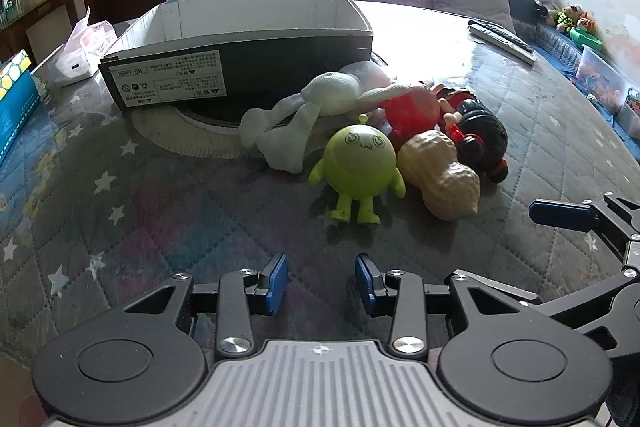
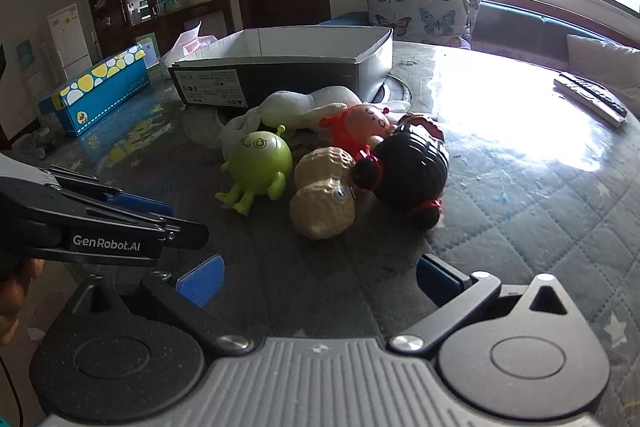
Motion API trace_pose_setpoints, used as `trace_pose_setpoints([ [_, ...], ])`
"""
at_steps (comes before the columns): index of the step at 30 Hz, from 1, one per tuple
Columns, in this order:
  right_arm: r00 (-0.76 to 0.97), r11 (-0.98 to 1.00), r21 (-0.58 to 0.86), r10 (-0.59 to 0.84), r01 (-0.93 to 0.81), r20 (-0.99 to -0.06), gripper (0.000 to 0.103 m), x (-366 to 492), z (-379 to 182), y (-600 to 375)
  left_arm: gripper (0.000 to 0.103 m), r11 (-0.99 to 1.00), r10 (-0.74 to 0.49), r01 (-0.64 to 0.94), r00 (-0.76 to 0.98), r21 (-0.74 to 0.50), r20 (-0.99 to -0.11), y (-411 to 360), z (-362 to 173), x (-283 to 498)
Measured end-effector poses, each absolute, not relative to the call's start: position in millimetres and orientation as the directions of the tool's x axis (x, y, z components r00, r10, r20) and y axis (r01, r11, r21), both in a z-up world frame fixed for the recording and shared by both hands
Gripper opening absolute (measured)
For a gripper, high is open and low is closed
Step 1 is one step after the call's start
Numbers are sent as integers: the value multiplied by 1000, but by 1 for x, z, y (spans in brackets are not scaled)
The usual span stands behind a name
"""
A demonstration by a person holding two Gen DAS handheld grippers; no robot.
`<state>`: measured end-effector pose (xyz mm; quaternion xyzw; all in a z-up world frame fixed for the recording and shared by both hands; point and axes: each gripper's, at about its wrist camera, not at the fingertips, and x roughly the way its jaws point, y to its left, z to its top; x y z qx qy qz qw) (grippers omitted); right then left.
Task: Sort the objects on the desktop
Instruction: 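Move the left tool toward the white plush rabbit in the toy pile, then close the left tool on the white plush rabbit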
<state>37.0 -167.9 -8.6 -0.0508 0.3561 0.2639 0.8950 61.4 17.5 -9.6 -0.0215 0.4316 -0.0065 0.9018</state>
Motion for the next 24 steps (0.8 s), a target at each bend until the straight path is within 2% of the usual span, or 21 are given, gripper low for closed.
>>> trace_pose_setpoints([
  [24,587,847,106,446,-521,-676,103,71,3,-155,40,998,-53,-1,602,-67,-797,30,1,94],
])
